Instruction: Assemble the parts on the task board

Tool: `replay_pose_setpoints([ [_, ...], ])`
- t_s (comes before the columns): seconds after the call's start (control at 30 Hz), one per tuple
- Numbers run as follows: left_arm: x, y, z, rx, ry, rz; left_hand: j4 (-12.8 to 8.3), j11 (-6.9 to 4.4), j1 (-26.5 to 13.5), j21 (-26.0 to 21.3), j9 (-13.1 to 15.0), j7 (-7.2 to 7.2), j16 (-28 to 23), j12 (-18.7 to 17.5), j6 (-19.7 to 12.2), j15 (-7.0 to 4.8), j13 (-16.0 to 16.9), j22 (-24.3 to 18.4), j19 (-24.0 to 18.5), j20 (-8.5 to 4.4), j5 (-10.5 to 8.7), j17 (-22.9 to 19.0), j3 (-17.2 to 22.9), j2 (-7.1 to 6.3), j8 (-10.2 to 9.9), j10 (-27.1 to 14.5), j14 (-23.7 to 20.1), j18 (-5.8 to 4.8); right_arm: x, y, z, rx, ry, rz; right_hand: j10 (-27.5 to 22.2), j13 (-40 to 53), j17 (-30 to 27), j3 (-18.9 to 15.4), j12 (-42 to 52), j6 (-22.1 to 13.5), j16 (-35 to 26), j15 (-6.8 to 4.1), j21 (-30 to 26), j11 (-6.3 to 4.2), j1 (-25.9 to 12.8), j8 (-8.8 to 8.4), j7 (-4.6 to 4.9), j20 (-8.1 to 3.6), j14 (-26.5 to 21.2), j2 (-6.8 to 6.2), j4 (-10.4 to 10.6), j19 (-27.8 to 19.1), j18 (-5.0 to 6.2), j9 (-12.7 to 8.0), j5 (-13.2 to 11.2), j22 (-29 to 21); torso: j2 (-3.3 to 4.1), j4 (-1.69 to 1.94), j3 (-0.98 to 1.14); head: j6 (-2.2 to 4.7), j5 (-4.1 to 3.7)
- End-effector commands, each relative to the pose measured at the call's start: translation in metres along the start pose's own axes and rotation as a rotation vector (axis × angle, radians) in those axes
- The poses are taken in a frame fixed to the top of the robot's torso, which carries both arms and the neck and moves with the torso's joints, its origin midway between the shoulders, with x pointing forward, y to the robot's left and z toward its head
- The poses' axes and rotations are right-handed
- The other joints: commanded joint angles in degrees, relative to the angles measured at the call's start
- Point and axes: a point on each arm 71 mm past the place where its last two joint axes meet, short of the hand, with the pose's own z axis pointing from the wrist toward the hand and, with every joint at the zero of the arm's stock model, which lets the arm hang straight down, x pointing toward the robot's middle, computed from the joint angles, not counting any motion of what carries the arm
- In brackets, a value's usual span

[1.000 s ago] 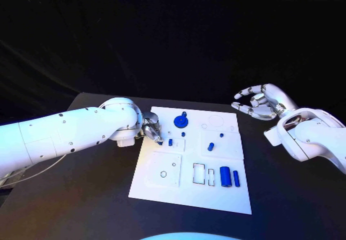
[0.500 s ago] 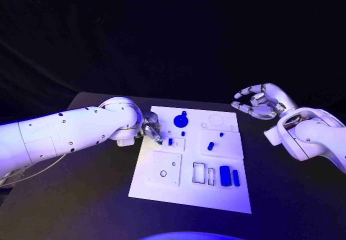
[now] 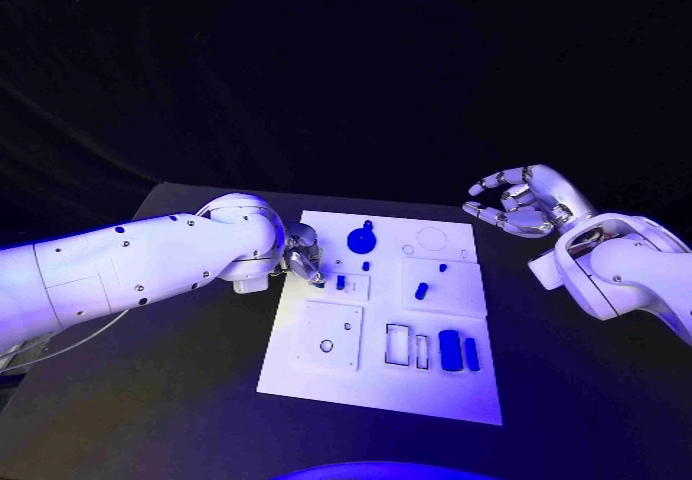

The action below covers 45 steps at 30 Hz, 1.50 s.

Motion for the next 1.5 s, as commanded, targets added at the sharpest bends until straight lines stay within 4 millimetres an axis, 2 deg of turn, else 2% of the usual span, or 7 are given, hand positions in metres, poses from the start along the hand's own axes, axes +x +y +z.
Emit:
replay_pose_setpoints([
  [0.03,0.0085,-0.0018,0.0006,-0.003,0.053,0.03,-7.8,-0.06,-0.4,0.4,0.1,-0.95,0.2,0.5,0.6,-0.44,0.2,5.5,1.4,-0.32,0.2,15.1,7.8,0.15,0.4,0.7,6.1,-0.86,0.0012,0.001,-0.0004,-0.012,0.012,-0.004,0.1,7.7,14.5,0.0,0.3,-0.2,0.2,-0.43,-0.2,-0.46,-0.5,0.34,-0.24,-0.29,5.8,0.17,0.3,0.3,1.16,0.0,0.2,7.8,-0.04,0.03,0.0,-0.11,0.06],
  [0.3,0.0086,-0.0019,0.0007,-0.004,0.049,0.025,-7.0,-0.46,-1.8,0.4,0.2,-1.5,0.2,0.8,0.9,-0.76,0.5,5.6,1.4,-0.55,-0.06,15.1,6.8,-0.24,0.9,1.2,6.1,-0.87,0.0011,0.0011,-0.0006,-0.011,0.012,-0.004,0.1,7.7,14.5,0.0,0.3,-0.2,0.2,-0.43,-0.2,-0.46,-0.5,0.34,-0.24,-0.29,5.8,0.17,0.3,0.3,1.16,0.0,0.2,7.8,-0.01,0.02,0.05,-0.01,0.06],
  [0.47,0.0077,-0.002,0.0014,-0.006,0.04,0.016,-6.1,-0.68,-2.9,0.3,0.2,-1.79,0.2,0.8,0.9,-0.95,0.5,5.5,1.4,-0.72,-0.41,15.1,6.1,-0.25,1.0,1.2,6.1,-0.86,0.0009,0.001,-0.0008,-0.011,0.011,-0.004,0.1,7.7,14.5,0.0,0.3,-0.2,0.2,-0.43,-0.2,-0.46,-0.5,0.34,-0.24,-0.29,5.8,0.17,0.3,0.3,1.16,0.0,0.2,7.8,0.01,0.0,0.02,0.11,0.01],
  [0.67,0.0065,-0.0019,0.003,-0.01,0.033,0.006,-4.1,-0.98,-5.0,0.3,-0.2,-2.17,0.2,0.7,1.3,-1.25,0.5,5.5,1.4,-0.99,-1.19,15.1,4.6,-0.25,1.1,1.2,6.1,-0.86,0.0006,0.0009,-0.0011,-0.011,0.01,-0.004,0.1,7.7,14.5,0.0,0.3,-0.2,0.2,-0.43,-0.2,-0.46,-0.5,0.34,-0.24,-0.29,5.8,0.17,0.3,0.3,1.16,0.0,0.2,7.8,-0.02,0.01,0.03,0.16,-0.11],
  [1.37,0.0062,-0.005,0.007,-0.008,0.038,-0.015,-2.7,-1.03,-6.2,0.3,-0.5,-2.22,0.2,0.6,1.4,-1.34,0.4,5.5,1.4,-1.12,-1.7,15.1,3.2,0.03,1.0,1.1,6.1,-0.86,0.0002,0.0008,-0.0017,-0.01,0.01,-0.004,0.1,7.6,14.5,-0.1,0.3,-0.2,0.2,-0.44,-0.2,-0.48,-0.6,0.44,-0.25,-0.3,5.8,0.18,0.4,0.3,1.16,0.0,0.2,7.8,-0.02,0.07,0.0,0.01,-0.38],
  [1.47,0.0063,-0.0044,0.0074,-0.012,0.043,-0.017,-2.3,-1.04,-6.5,0.3,-0.6,-2.23,0.2,0.6,1.5,-1.34,0.4,5.6,1.4,-1.13,-1.74,15.1,2.6,-0.03,1.0,1.1,6.1,-0.87,0.0001,0.0008,-0.0018,-0.01,0.009,-0.004,0.1,7.6,14.5,-0.1,0.3,-0.2,0.2,-0.44,-0.2,-0.48,-0.6,0.44,-0.25,-0.3,5.8,0.18,0.4,0.3,1.16,0.0,0.2,7.8,-0.03,0.06,-0.01,0.0,-0.44],
  [1.5,0.0063,-0.0042,0.0075,-0.013,0.044,-0.018,-1.3,-1.03,-7.4,0.2,-0.7,-2.23,0.2,0.6,1.6,-1.33,0.3,5.5,1.4,-1.12,-1.72,15.1,1.3,-0.24,1.0,1.0,6.1,-0.87,0.0001,0.0008,-0.0018,-0.01,0.009,-0.004,0.1,7.6,14.5,-0.1,0.3,-0.2,0.2,-0.44,-0.2,-0.48,-0.6,0.44,-0.25,-0.3,5.8,0.18,0.4,0.3,1.16,0.0,0.2,7.8,-0.03,0.07,-0.01,0.02,-0.46],
])
